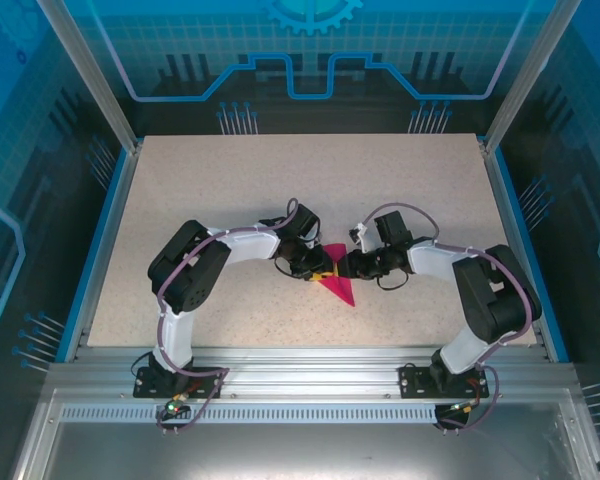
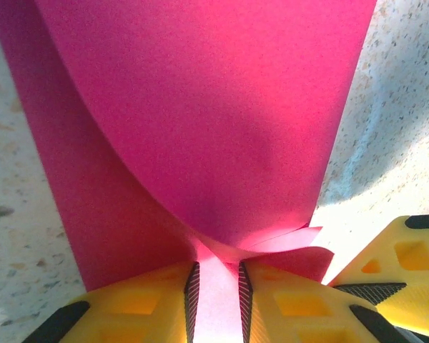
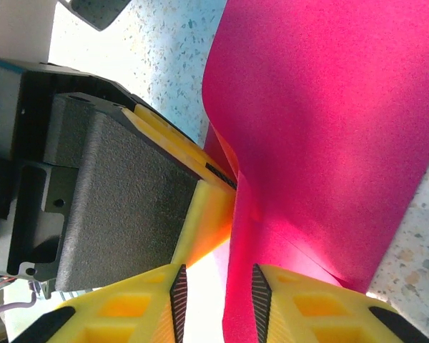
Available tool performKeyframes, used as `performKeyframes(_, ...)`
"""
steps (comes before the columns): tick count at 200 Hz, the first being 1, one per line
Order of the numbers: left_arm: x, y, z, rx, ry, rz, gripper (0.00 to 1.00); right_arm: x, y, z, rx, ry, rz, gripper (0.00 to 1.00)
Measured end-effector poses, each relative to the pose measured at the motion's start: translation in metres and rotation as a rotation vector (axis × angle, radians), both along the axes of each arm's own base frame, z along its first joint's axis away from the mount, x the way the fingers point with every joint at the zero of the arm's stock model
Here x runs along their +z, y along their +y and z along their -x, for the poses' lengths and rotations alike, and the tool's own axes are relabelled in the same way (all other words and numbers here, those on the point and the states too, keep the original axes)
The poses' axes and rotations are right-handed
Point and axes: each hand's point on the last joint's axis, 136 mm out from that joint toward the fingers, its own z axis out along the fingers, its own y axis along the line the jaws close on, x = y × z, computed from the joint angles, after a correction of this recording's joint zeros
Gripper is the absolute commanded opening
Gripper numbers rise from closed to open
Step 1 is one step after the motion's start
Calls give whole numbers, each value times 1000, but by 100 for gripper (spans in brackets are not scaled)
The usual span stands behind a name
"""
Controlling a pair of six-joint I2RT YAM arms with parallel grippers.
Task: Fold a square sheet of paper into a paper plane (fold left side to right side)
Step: Fourth fold the wing at the center of the table.
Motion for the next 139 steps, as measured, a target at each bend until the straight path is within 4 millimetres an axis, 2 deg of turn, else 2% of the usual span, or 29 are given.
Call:
performKeyframes(89, 0, 0, 0, -1, 0, -1, 27, -12, -1, 2, -1, 42, 6, 27)
performKeyframes(112, 0, 0, 0, -1, 0, -1, 27, -12, -1, 2, -2, 42, 6, 21)
performKeyframes(139, 0, 0, 0, -1, 1, -2, 27, -12, -1, 2, -5, 46, 6, 6)
